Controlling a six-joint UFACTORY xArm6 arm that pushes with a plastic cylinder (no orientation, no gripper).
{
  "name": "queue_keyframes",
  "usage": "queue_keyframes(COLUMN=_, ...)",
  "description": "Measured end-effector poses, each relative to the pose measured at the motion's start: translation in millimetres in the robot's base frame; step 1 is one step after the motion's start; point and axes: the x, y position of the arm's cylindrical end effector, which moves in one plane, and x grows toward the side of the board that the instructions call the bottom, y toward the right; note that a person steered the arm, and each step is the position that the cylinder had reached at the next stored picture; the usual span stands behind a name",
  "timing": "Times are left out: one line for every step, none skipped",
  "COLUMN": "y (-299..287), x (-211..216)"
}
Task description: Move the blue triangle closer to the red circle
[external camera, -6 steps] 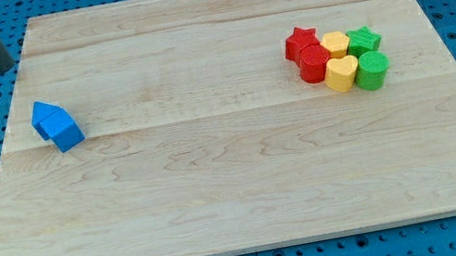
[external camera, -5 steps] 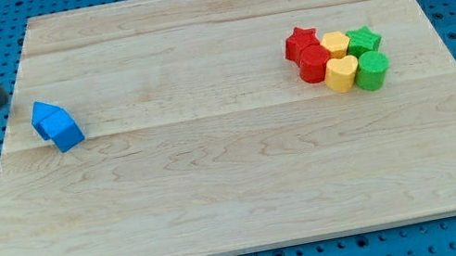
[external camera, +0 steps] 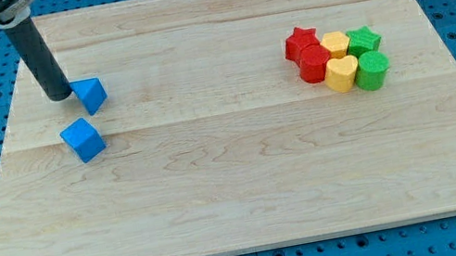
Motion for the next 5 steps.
queue_keyframes(y=62, x=23)
queue_keyframes(y=49, x=31)
queue_keyframes(y=80, x=59)
queue_keyframes(y=134, x=66)
queue_keyframes(y=186, x=66)
